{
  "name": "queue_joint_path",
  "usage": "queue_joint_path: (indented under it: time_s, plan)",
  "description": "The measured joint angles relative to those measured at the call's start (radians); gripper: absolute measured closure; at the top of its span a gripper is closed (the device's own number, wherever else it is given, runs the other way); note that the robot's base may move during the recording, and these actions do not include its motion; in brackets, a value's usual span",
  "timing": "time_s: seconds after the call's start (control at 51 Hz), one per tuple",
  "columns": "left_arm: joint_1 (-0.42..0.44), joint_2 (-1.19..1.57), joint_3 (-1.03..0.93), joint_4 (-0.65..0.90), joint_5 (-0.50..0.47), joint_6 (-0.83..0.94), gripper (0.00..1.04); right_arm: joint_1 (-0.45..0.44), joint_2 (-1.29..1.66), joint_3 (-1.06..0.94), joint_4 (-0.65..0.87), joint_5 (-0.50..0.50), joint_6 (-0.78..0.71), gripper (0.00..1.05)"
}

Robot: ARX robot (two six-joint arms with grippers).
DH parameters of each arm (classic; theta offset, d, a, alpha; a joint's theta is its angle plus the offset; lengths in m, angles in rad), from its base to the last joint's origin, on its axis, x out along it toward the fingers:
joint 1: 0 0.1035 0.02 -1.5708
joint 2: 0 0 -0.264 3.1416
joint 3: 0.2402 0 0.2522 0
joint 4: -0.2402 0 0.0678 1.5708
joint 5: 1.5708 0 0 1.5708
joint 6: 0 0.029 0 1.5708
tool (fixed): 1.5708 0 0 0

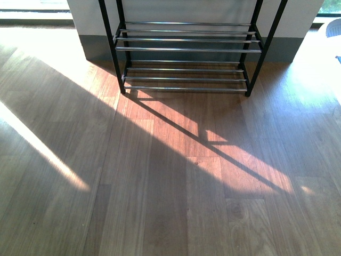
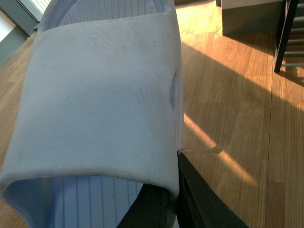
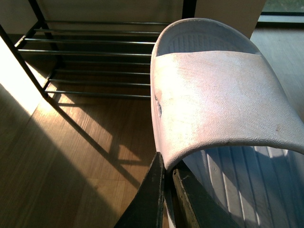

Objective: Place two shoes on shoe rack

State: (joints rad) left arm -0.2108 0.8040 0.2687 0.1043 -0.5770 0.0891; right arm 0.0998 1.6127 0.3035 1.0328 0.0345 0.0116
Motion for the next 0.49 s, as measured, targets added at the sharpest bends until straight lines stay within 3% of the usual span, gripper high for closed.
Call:
queue_joint_path:
  time_s: [0.49]
  plan:
    - [-0.005, 0.002, -0.004, -0.002, 0.002, 0.0, 1.03, -0.002, -0.002, -0.001, 0.0, 0.003, 0.0, 1.03]
